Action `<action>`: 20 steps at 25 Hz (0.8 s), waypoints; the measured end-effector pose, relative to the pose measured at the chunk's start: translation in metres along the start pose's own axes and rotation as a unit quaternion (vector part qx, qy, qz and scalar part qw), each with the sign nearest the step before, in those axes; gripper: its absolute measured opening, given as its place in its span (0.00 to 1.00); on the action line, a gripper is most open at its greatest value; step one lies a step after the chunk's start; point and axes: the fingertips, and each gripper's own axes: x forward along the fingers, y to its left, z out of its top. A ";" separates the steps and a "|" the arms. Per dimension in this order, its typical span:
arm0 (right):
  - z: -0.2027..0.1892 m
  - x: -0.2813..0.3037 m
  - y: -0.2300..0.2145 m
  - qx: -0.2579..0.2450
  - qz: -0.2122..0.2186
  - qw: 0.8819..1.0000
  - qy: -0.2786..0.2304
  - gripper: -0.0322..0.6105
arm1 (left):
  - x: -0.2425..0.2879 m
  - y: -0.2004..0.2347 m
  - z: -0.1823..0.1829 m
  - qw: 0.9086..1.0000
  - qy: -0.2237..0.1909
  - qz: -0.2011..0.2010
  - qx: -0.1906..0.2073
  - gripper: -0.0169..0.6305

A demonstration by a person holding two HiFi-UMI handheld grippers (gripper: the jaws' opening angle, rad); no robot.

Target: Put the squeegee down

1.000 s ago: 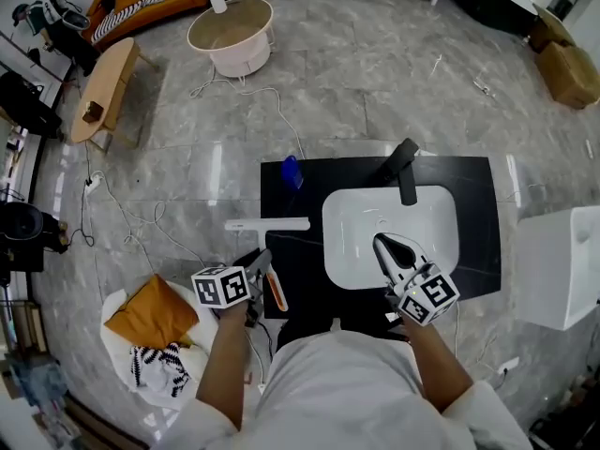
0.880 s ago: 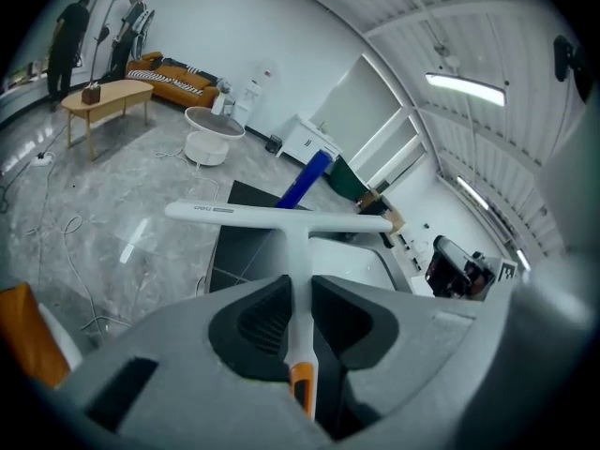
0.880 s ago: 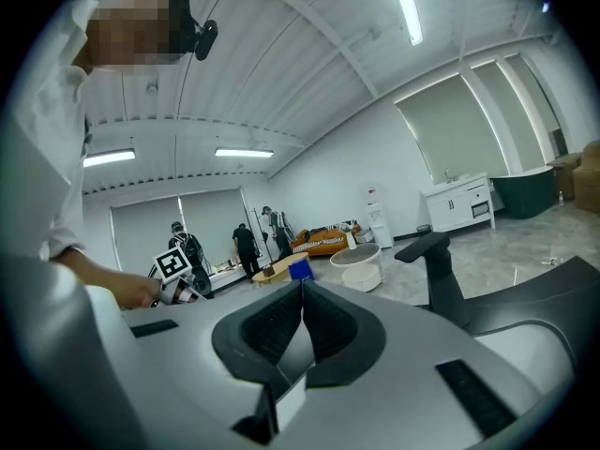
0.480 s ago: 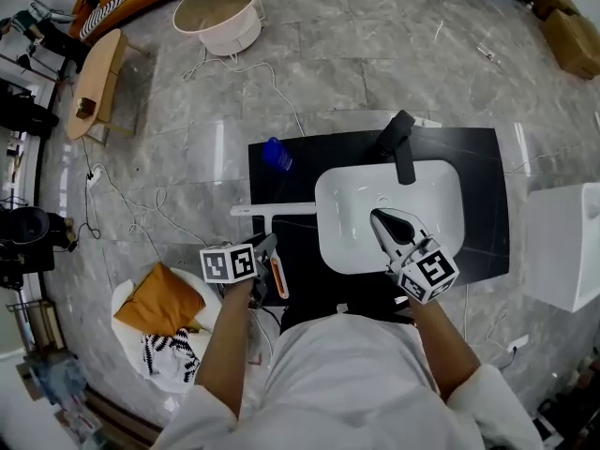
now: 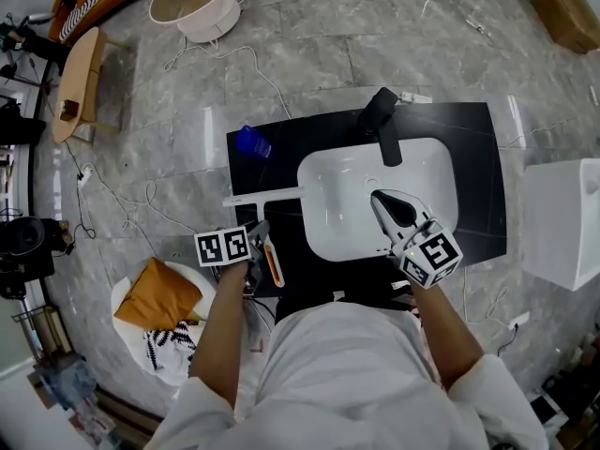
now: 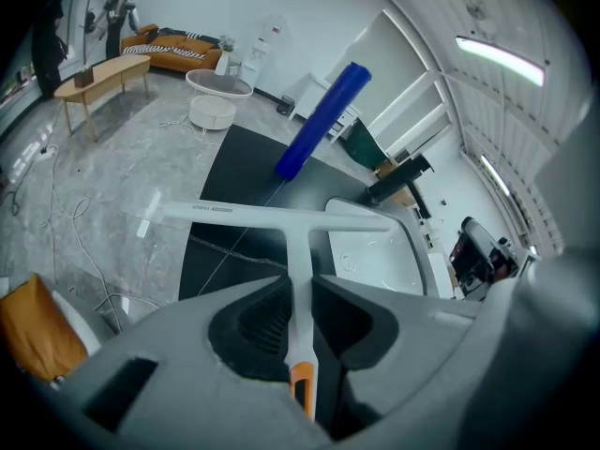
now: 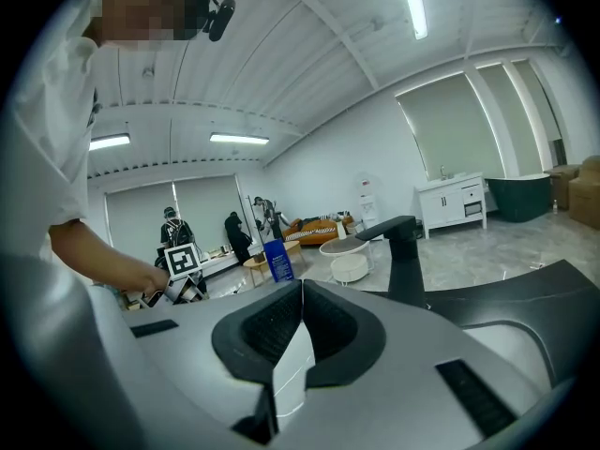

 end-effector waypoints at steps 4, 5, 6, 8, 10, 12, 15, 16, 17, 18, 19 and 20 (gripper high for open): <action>-0.002 -0.005 -0.009 0.006 -0.006 1.000 0.000 0.07 | 0.008 0.001 -0.002 1.000 0.009 0.003 0.001 0.15; -0.004 -0.007 -0.011 0.009 -0.009 1.000 0.000 0.07 | 0.011 0.001 -0.003 1.000 0.011 0.004 0.000 0.15; -0.005 -0.008 -0.013 0.012 -0.012 1.000 0.000 0.07 | 0.013 0.001 -0.004 1.000 0.012 0.004 0.000 0.15; -0.007 -0.010 -0.015 0.017 -0.015 1.000 0.000 0.07 | 0.016 0.001 -0.005 1.000 0.014 0.006 -0.001 0.15; -0.008 -0.011 -0.016 0.017 -0.014 1.000 0.000 0.07 | 0.019 0.002 -0.006 1.000 0.014 0.009 -0.001 0.15; -0.009 -0.012 -0.017 0.018 -0.013 1.000 0.000 0.07 | 0.023 0.001 -0.006 1.000 0.016 0.010 -0.001 0.15; -0.010 -0.014 -0.017 0.021 -0.013 1.000 0.001 0.07 | 0.024 0.001 -0.008 1.000 0.017 0.011 -0.003 0.15; -0.011 -0.014 -0.017 0.022 -0.013 1.000 0.001 0.07 | 0.025 0.001 -0.008 1.000 0.018 0.012 -0.003 0.15; -0.011 -0.014 -0.018 0.024 -0.014 1.000 0.001 0.07 | 0.026 0.001 -0.008 1.000 0.018 0.013 -0.002 0.15; -0.012 -0.015 -0.019 0.026 -0.014 1.000 0.000 0.07 | 0.027 0.002 -0.009 1.000 0.018 0.014 -0.001 0.15; -0.012 -0.015 -0.019 0.028 -0.015 0.999 0.000 0.07 | 0.028 0.002 -0.009 1.000 0.019 0.015 0.000 0.15; -0.013 -0.015 -0.020 0.029 -0.017 0.999 0.000 0.07 | 0.029 0.002 -0.009 1.000 0.019 0.015 0.000 0.15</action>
